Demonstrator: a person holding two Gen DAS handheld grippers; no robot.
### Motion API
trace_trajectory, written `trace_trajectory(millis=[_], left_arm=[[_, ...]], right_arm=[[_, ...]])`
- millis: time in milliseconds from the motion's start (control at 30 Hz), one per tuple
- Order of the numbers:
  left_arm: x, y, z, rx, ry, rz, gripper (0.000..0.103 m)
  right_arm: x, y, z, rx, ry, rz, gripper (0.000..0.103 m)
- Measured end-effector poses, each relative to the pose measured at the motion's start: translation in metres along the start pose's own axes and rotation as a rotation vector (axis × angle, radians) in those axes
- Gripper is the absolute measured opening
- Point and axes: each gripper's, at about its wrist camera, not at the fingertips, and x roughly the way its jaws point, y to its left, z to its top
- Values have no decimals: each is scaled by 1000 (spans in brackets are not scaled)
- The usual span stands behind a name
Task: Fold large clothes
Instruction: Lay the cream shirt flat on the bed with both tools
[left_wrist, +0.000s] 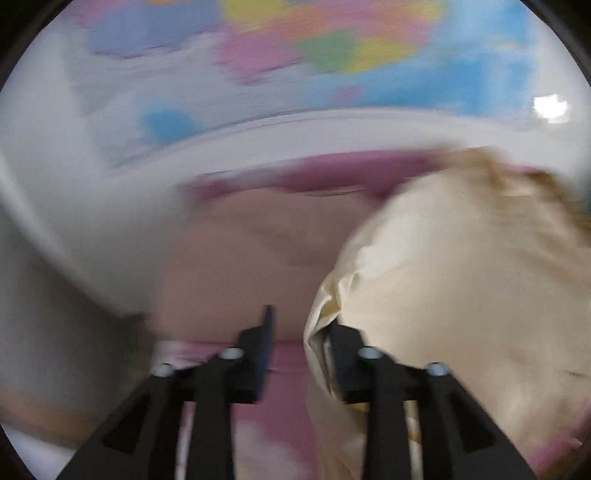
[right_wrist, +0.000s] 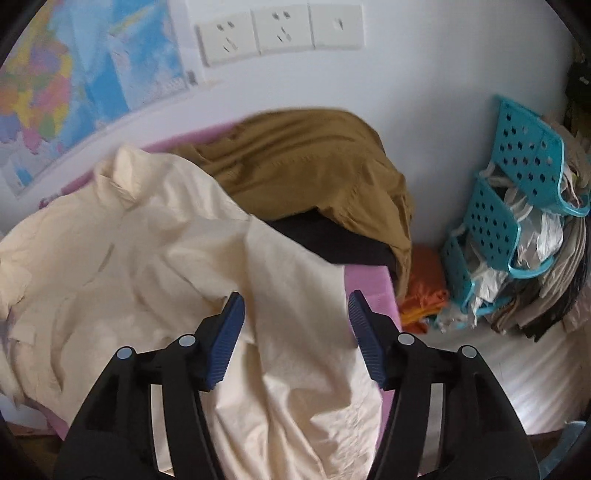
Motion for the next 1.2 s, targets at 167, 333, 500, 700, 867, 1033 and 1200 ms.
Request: trace_trajectory(millis=[167, 333, 500, 700, 867, 1033, 1200], left_arm=[[22, 12, -26, -48, 82, 1, 59], [-42, 13, -53, -102, -84, -362, 68], [-77, -39, -95, 95, -172, -549, 75], [-10, -76, -119, 91, 24, -496, 75], [29, -44, -112, -80, 70, -289, 53], [-7, -40, -136, -73, 24, -532, 80], [-51, -56, -174, 55, -56, -758, 89]], right_arm=[[-19, 13, -18, -4, -59, 47, 69], [-51, 34, -37, -44, -140, 124, 75], [-66, 65, -66, -157, -125, 293, 77], [-1, 73, -90, -120, 70, 331, 68], [36, 31, -84, 19, 77, 171, 58], [3, 25, -100, 43, 56, 328, 95], [-8, 59, -132, -64, 119, 390, 97]])
